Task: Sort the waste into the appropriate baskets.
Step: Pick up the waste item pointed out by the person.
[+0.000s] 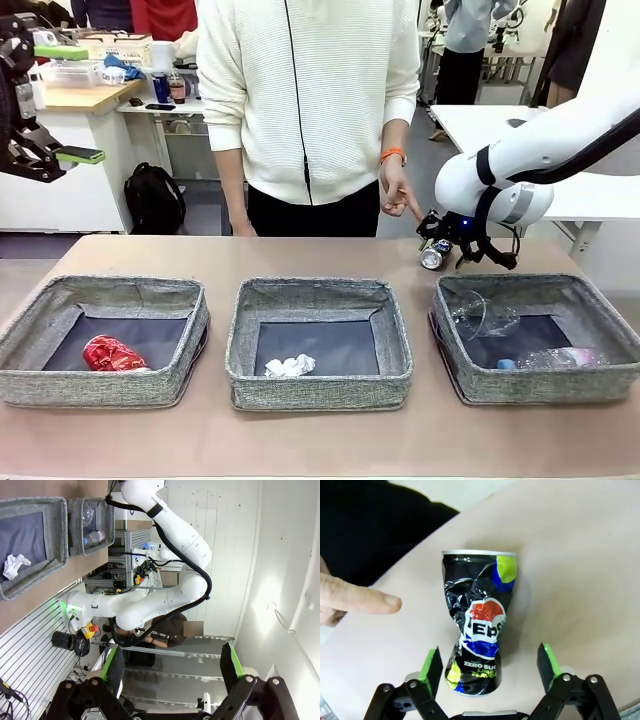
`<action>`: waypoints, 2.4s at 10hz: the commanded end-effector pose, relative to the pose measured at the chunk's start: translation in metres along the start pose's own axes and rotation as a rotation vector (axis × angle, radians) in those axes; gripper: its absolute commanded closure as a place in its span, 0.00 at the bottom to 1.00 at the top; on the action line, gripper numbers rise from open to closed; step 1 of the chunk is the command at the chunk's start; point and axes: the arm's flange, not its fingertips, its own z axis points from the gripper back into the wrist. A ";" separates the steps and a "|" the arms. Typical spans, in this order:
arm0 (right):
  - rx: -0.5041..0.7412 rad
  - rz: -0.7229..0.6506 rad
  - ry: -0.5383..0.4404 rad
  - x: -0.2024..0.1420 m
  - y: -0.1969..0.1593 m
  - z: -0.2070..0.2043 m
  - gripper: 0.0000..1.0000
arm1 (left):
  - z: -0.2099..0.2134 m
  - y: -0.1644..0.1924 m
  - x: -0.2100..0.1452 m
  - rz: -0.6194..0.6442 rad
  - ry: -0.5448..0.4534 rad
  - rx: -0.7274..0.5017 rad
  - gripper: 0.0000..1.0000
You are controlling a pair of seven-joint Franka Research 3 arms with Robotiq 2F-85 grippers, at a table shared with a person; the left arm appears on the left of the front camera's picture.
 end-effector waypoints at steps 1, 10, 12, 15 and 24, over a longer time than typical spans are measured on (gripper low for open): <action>0.026 0.018 0.020 0.003 0.001 0.000 0.58 | 0.000 -0.005 -0.001 0.009 0.002 -0.019 0.00; 0.031 0.025 0.042 0.003 0.000 0.001 1.00 | 0.000 -0.005 -0.001 0.009 0.002 -0.019 0.00; 0.038 0.001 0.047 0.004 -0.001 0.007 0.98 | 0.000 -0.005 -0.001 0.009 0.002 -0.019 0.00; 0.010 -0.054 0.051 -0.001 -0.005 0.028 0.98 | 0.000 -0.005 -0.001 0.009 0.002 -0.019 0.00; 0.183 0.257 -0.123 -0.204 0.003 0.312 0.98 | 0.000 -0.005 -0.001 0.009 0.002 -0.019 0.00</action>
